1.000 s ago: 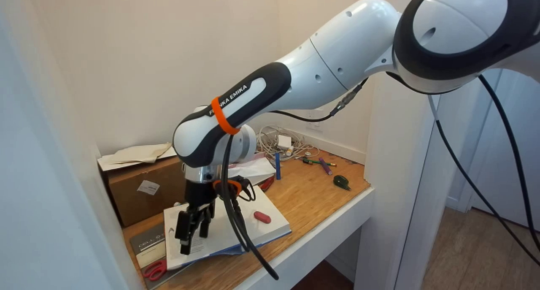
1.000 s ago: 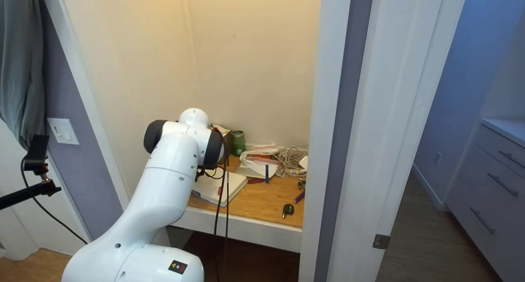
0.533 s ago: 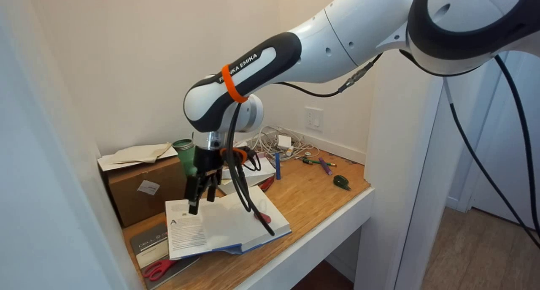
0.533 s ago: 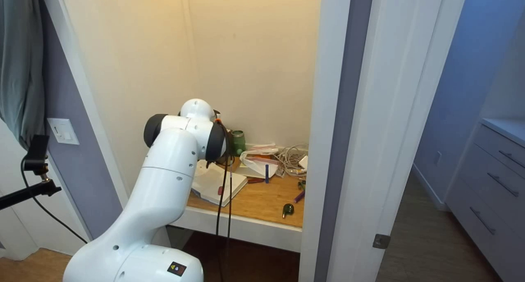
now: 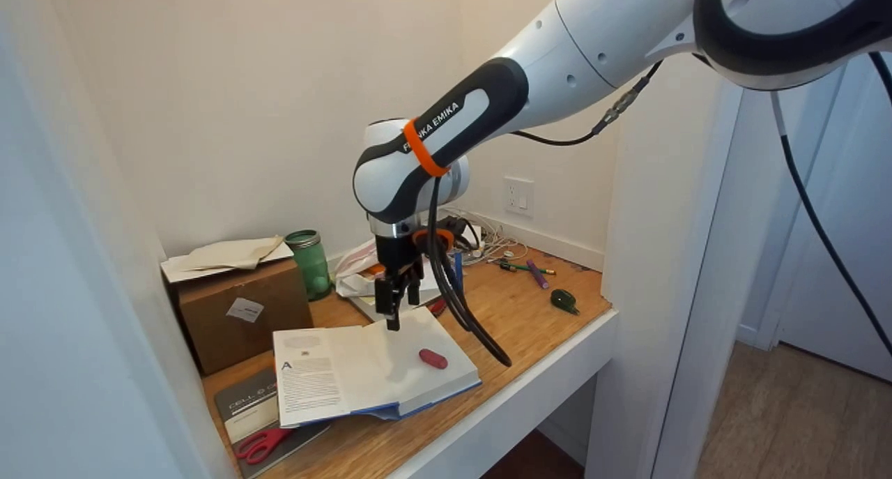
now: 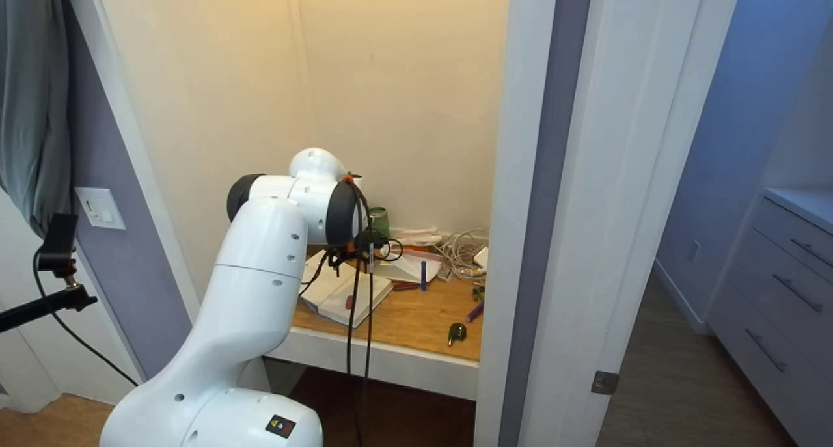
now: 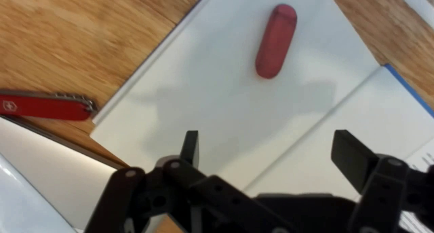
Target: Open the book, then put the rubber on the table
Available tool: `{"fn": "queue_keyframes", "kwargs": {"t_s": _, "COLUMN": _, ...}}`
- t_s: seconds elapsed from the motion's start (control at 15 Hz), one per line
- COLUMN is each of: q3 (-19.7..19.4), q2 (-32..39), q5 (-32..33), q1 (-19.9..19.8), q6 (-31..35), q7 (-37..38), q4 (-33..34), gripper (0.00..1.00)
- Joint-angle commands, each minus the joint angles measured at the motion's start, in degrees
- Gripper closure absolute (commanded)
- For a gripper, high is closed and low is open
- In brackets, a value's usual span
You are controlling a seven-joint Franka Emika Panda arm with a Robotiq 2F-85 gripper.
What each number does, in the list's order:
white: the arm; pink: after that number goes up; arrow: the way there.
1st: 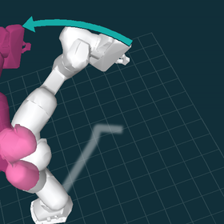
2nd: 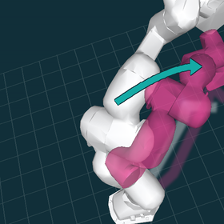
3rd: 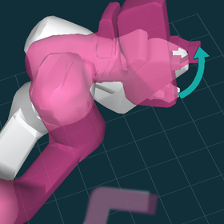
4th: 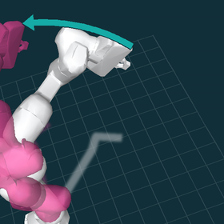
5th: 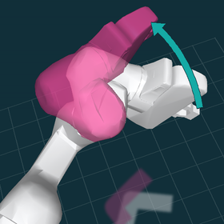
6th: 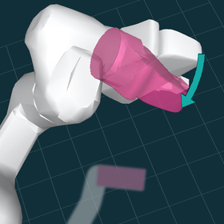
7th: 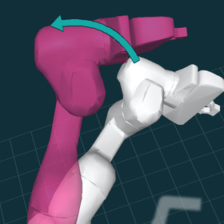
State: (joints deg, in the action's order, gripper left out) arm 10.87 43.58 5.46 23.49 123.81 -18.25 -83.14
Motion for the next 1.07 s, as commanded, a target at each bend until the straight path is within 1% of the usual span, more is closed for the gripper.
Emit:
{"fn": "queue_keyframes", "kwargs": {"t_s": 0.0, "q3": -1.30, "q2": -4.35, "q5": 4.64, "q1": 0.51, "q6": -0.11, "q7": 6.68, "q4": -7.81, "gripper": 0.00}}
{"fn": "queue_keyframes", "kwargs": {"t_s": 0.27, "q3": -0.58, "q2": -4.93, "q5": 4.92, "q1": 0.38, "q6": 0.19, "q7": 11.28, "q4": -11.58, "gripper": 0.00}}
{"fn": "queue_keyframes", "kwargs": {"t_s": 0.47, "q3": -0.30, "q2": -4.64, "q5": 4.80, "q1": 0.44, "q6": 0.75, "q7": 13.23, "q4": -13.13, "gripper": 0.00}}
{"fn": "queue_keyframes", "kwargs": {"t_s": 0.93, "q3": -0.42, "q2": -3.68, "q5": 4.90, "q1": 0.48, "q6": 5.77, "q7": 15.79, "q4": -14.77, "gripper": 0.00}}
{"fn": "queue_keyframes", "kwargs": {"t_s": 1.0, "q3": -0.55, "q2": -3.60, "q5": 5.13, "q1": 0.54, "q6": 6.19, "q7": 15.90, "q4": -14.81, "gripper": 0.19}}
